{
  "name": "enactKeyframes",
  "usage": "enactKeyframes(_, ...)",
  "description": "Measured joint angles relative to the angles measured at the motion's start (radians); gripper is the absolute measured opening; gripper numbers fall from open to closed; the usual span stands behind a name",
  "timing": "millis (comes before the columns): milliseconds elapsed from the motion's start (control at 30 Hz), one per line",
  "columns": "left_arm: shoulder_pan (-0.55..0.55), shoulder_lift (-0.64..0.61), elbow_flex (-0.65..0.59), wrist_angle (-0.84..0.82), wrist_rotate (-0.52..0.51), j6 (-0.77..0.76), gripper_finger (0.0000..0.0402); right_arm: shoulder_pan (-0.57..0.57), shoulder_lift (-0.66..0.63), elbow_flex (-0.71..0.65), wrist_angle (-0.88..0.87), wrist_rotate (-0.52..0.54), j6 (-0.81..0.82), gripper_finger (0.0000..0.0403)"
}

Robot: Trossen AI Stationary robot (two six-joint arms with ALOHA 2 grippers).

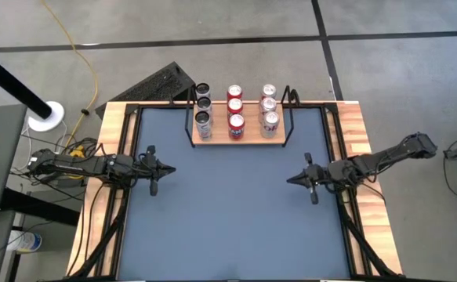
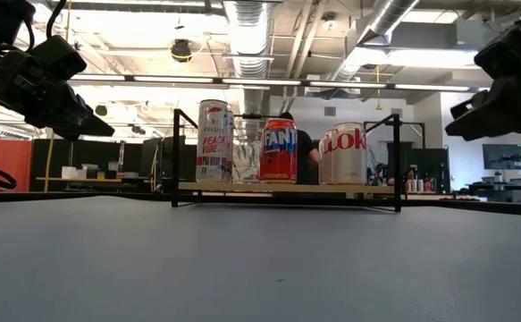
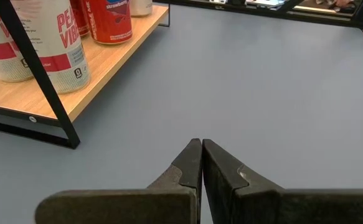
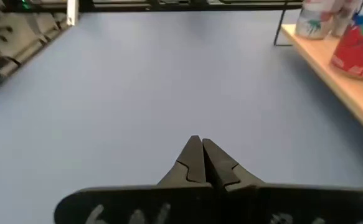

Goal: Place canned beverage on shelf
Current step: Return to Home Position

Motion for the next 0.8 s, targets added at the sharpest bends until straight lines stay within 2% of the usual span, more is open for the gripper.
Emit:
enactKeyframes(100, 0.0, 0.0, 0.0, 0.0, 0.0, 0.0, 0.0, -0.016, 0.014, 0.0, 0.022, -0.007, -0.057, 0.0)
enactKeyframes(200, 0.0, 0.0, 0.0, 0.0, 0.0, 0.0, 0.0, -0.019, 0.013, 0.0, 0.067, -0.069, -0.12, 0.0)
enactKeyframes(300, 0.0, 0.0, 0.0, 0.0, 0.0, 0.0, 0.0, -0.018, 0.013, -0.025, 0.203, -0.148, -0.208, 0.0)
enactKeyframes(400, 0.0, 0.0, 0.0, 0.0, 0.0, 0.0, 0.0, -0.018, 0.01, -0.076, 0.297, -0.169, -0.287, 0.0)
enactKeyframes(667, 0.0, 0.0, 0.0, 0.0, 0.0, 0.0, 0.0, -0.035, 0.005, -0.077, 0.167, -0.167, -0.176, 0.0)
enactKeyframes(800, 0.0, 0.0, 0.0, 0.0, 0.0, 0.0, 0.0, -0.035, 0.015, -0.077, 0.137, -0.168, -0.172, 0.0)
